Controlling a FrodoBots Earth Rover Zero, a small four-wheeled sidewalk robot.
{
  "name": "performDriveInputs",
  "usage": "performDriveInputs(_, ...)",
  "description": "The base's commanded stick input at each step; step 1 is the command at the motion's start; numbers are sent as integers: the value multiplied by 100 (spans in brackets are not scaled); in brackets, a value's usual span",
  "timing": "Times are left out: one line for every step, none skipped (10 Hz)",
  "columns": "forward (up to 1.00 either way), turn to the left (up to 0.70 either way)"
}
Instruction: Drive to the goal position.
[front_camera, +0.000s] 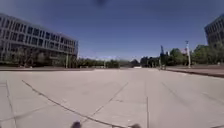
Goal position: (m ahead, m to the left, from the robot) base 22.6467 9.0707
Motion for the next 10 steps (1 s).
performDriveInputs(85, 1)
performDriveInputs(85, 1)
performDriveInputs(85, 1)
performDriveInputs(85, 1)
performDriveInputs(85, 1)
performDriveInputs(85, 1)
performDriveInputs(85, 1)
performDriveInputs(85, 1)
performDriveInputs(85, 1)
performDriveInputs(85, 1)
